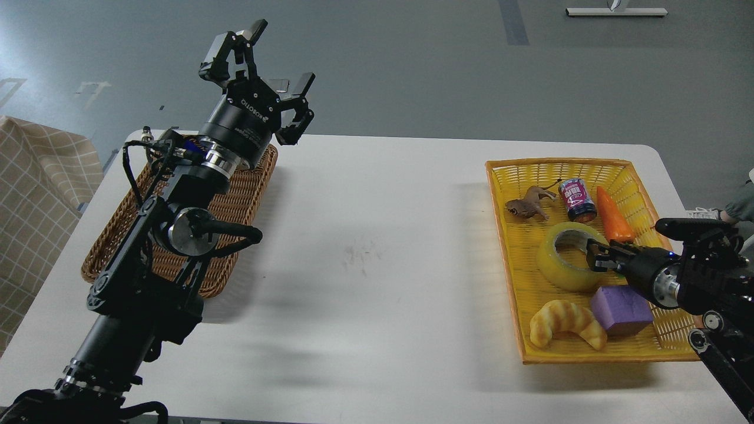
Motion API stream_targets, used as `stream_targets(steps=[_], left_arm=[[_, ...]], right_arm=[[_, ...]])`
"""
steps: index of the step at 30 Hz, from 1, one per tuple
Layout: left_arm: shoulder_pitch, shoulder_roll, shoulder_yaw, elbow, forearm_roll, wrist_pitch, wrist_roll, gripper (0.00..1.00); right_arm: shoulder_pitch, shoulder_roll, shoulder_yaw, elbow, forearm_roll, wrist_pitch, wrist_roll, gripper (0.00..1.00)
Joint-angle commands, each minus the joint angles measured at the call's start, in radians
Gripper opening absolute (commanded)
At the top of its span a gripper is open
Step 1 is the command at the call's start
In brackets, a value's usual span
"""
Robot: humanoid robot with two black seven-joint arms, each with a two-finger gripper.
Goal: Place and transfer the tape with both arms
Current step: 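Close the right gripper on the tape roll's rim, then lift the tape roll out of the tray and carry it toward the table center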
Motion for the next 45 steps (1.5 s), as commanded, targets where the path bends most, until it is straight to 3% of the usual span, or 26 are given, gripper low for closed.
stream_targets(steps=[1,21,32,45], left_arm=[[0.003,0.000,0.000,0.000,-0.002,0.000,0.000,0.98],[0.006,0.000,0.000,0.000,-0.002,0.002,0.000,0.98],[0.005,0.000,0.000,0.000,-0.002,0.002,0.000,0.98],[0.006,0.006,0.000,0.000,-0.001,0.000,0.000,0.98]], right_arm=[[0.000,0.000,0.001,-0.001,0.000,0.002,0.001,0.29],[0.023,-0.006,0.021,0.032,0.003,0.005,0.004,0.10],[0.281,-0.017,0.013,0.045,0.037,0.059,0.001,0.06],[0.405,0.164,-0.149,0.039,0.030,0.059,-0.001,0.01]])
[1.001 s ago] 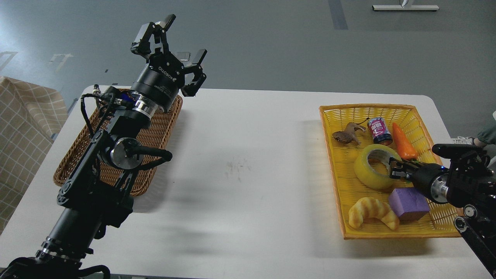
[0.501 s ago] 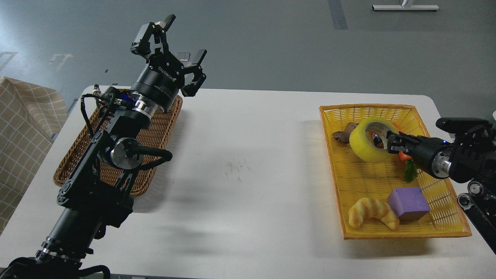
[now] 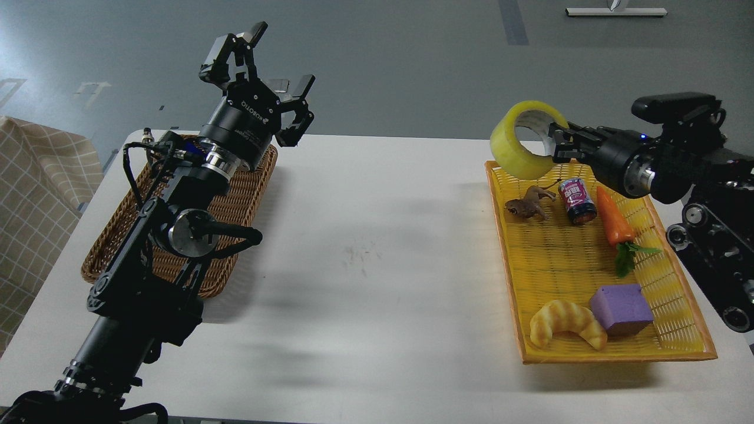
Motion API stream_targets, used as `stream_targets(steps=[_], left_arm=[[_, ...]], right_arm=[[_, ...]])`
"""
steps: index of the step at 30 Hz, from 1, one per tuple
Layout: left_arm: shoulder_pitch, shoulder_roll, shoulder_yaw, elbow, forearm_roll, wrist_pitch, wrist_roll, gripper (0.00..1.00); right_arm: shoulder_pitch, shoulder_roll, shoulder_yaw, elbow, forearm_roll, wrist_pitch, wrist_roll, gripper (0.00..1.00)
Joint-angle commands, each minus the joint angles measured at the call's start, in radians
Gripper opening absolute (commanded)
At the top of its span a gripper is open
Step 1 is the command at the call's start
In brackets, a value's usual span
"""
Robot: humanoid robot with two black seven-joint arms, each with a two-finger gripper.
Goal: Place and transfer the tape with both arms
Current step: 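Lift the tape roll out of the tray and carry it toward the table center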
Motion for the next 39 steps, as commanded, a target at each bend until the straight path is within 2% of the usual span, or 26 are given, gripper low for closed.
stream_targets(steps=[1,6,14,26,39], left_arm=[[0.001,0.005,0.000,0.000,0.000,-0.003,0.002,0.98],[0.001,0.008,0.000,-0.001,0.000,-0.003,0.000,0.98],[0.001,0.025,-0.001,-0.001,-0.002,-0.006,0.000,0.98],[0.002,0.028,-0.006,0.000,-0.002,-0.006,-0.001,0.98],[0.027,0.030,-0.014,-0.001,0.000,-0.009,-0.006,0.98]], right_arm=[[0.024,0.061,-0.059,-0.005,-0.004,0.000,0.000,0.00],[0.087,0.101,-0.212,-0.033,-0.006,0.000,0.000,0.00],[0.107,0.230,-0.247,-0.119,-0.009,0.000,-0.001,0.01],[0.107,0.353,-0.298,-0.185,-0.010,0.000,0.000,0.01],[0.106,0.376,-0.298,-0.260,-0.015,0.000,0.000,0.01]])
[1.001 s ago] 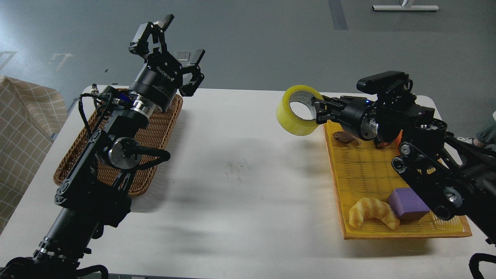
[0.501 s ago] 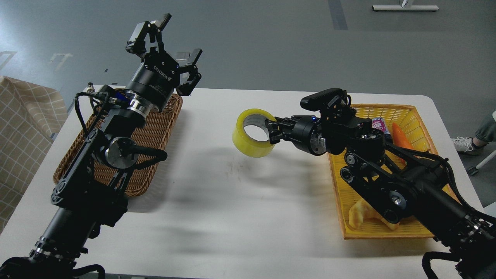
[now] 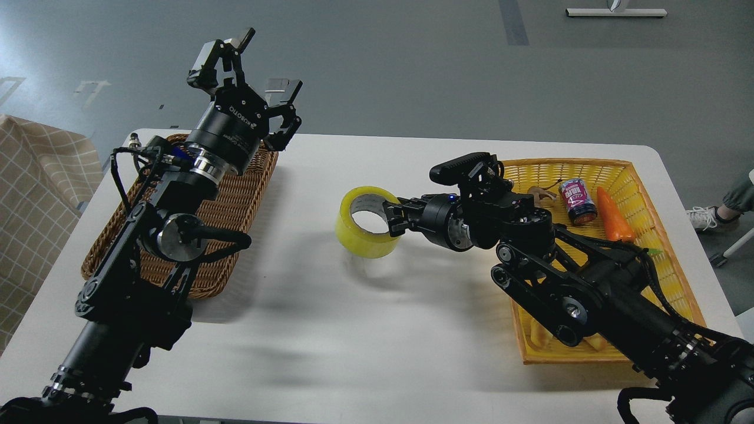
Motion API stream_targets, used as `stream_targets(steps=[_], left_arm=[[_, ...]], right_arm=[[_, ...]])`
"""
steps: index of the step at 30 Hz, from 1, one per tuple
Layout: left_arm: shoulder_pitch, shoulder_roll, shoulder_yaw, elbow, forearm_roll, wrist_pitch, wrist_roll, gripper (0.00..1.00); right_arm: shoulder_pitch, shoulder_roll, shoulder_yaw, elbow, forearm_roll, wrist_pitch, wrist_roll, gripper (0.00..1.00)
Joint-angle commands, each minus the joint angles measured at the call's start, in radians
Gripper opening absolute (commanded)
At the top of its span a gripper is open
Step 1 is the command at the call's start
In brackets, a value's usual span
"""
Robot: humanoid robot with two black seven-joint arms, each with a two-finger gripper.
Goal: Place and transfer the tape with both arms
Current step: 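Lower the tape roll onto the table between the tray and basket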
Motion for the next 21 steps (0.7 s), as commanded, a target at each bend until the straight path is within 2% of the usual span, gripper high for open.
stream_targets(steps=[1,13,21], left_arm=[[0.001,0.002,0.000,0.000,0.000,-0.002,0.000,0.98],[0.001,0.012,0.000,0.001,0.000,-0.002,-0.002,0.98],[0.002,0.012,0.000,0.001,0.000,-0.002,-0.002,0.98]], right_arm=[[-0.003,0.000,0.001,-0.010,0.000,0.000,0.000,0.01],[-0.013,0.000,0.006,-0.006,0.002,0.000,-0.002,0.08],[-0.047,0.000,0.001,-0.004,0.000,0.000,-0.003,0.07]])
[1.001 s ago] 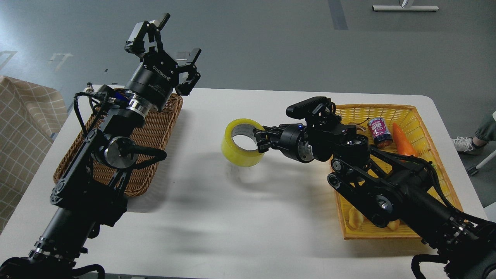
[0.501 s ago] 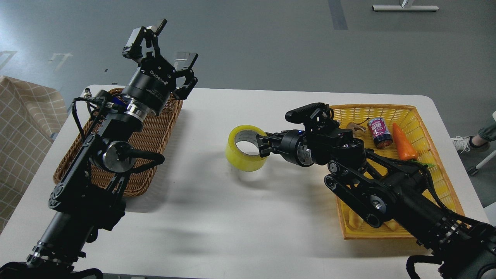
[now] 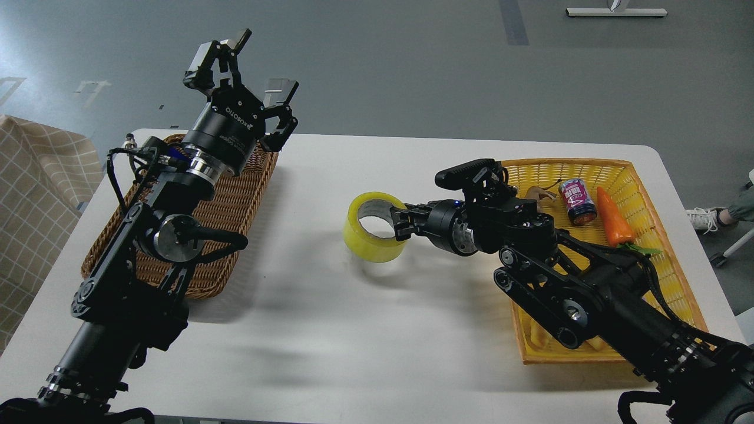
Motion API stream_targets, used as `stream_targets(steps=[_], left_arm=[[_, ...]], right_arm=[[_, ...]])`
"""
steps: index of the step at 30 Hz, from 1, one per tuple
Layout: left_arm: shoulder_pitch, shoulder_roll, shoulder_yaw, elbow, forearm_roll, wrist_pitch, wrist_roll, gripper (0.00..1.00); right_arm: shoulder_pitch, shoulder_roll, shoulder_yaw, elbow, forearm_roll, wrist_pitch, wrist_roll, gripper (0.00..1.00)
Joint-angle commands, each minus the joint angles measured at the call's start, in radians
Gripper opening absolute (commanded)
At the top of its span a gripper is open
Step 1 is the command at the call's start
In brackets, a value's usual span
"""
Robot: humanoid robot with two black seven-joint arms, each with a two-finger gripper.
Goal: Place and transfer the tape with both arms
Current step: 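Lower the tape roll onto the table between the tray and basket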
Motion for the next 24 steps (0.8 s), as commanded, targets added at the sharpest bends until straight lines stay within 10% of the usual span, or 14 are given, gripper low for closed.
stream_targets(steps=[1,24], left_arm=[[0.000,0.000,0.000,0.000,0.000,0.000,0.000,0.98],[0.011,0.006,-0.006,-0.002,0.000,0.003,-0.001,0.98]], right_arm=[[-0.016,0.000,-0.003,-0.001,-0.001,0.000,-0.001,0.07],[-0.031,0.000,-0.006,-0.006,-0.020,0.000,-0.003,0.09]])
